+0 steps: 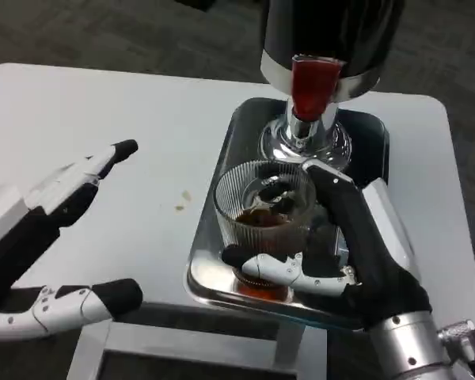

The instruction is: Grasp the cup under the faucet to collect the drink, then remove the cup.

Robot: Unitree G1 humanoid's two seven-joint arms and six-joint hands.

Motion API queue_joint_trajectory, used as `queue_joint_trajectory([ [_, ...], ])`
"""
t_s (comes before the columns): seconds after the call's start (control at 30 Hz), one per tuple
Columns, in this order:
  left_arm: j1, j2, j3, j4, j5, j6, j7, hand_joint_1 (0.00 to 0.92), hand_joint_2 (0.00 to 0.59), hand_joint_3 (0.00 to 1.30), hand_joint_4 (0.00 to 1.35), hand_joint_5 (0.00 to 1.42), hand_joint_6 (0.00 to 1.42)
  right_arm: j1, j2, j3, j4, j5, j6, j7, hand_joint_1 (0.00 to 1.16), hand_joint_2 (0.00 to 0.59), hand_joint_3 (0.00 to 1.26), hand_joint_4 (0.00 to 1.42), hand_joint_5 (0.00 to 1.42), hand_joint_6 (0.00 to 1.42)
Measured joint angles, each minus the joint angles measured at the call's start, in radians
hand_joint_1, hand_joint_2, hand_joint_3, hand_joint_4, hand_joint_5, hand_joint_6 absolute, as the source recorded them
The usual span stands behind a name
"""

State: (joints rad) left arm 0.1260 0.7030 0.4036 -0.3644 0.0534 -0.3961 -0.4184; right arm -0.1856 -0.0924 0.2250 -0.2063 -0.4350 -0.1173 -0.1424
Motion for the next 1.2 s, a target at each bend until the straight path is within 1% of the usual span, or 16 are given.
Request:
queue_joint_trajectory([
  [0.13, 0.005, 0.001, 0.007, 0.0, 0.023, 0.003, -0.005, 0.0, 0.034, 0.0, 0.0, 0.0, 0.0, 0.034, -0.01, -0.002, -0.074, 0.0, 0.001, 0.032, 0.83, 0.153, 0.64, 0.69, 0.87, 0.95],
  [0.17, 0.006, 0.001, 0.006, 0.0, 0.026, 0.003, -0.007, 0.0, 0.034, 0.0, 0.0, 0.0, 0.0, 0.036, -0.01, -0.001, -0.08, 0.0, 0.001, 0.034, 0.83, 0.153, 0.64, 0.69, 0.87, 0.95],
  [0.2, 0.008, 0.002, 0.006, 0.0, 0.031, 0.002, -0.012, 0.0, 0.034, 0.0, 0.0, 0.0, 0.0, 0.047, -0.01, -0.004, -0.116, 0.0, 0.013, 0.054, 0.83, 0.153, 0.64, 0.69, 0.87, 0.95],
  [0.33, 0.025, 0.003, 0.007, -0.009, 0.036, 0.002, -0.025, 0.0, 0.034, 0.0, 0.0, 0.0, 0.0, 0.07, -0.011, -0.013, -0.213, 0.0, 0.03, 0.095, 0.83, 0.153, 0.64, 0.69, 0.88, 0.96],
  [0.4, 0.033, 0.003, 0.007, -0.021, 0.037, 0.002, -0.027, 0.0, 0.034, 0.0, 0.0, 0.0, 0.0, 0.078, -0.011, -0.018, -0.235, 0.0, 0.034, 0.106, 0.83, 0.153, 0.64, 0.69, 0.88, 0.96],
  [0.63, 0.064, 0.003, 0.01, -0.059, 0.044, -0.014, -0.036, 0.0, 0.034, 0.0, 0.0, 0.0, 0.0, 0.124, -0.031, -0.027, -0.279, 0.001, 0.048, 0.155, 0.83, 0.16, 0.65, 0.7, 0.88, 0.98],
  [0.77, 0.065, 0.007, 0.012, -0.066, 0.053, -0.014, -0.04, 0.0, 0.034, 0.0, 0.0, 0.0, 0.0, 0.15, -0.032, -0.029, -0.314, 0.005, 0.056, 0.173, 0.82, 0.161, 0.65, 0.7, 0.88, 0.98],
  [0.97, 0.072, 0.03, 0.012, -0.085, 0.077, -0.025, -0.061, 0.0, 0.038, 0.0, 0.0, 0.0, 0.0, 0.187, -0.033, -0.029, -0.359, 0.01, 0.063, 0.197, 0.82, 0.162, 0.65, 0.7, 0.88, 0.98],
  [1.2, 0.073, 0.044, 0.012, -0.116, 0.088, -0.036, -0.08, 0.0, 0.038, 0.0, 0.0, 0.0, 0.0, 0.208, -0.033, -0.033, -0.391, 0.013, 0.084, 0.221, 0.82, 0.162, 0.65, 0.7, 0.88, 0.98],
])
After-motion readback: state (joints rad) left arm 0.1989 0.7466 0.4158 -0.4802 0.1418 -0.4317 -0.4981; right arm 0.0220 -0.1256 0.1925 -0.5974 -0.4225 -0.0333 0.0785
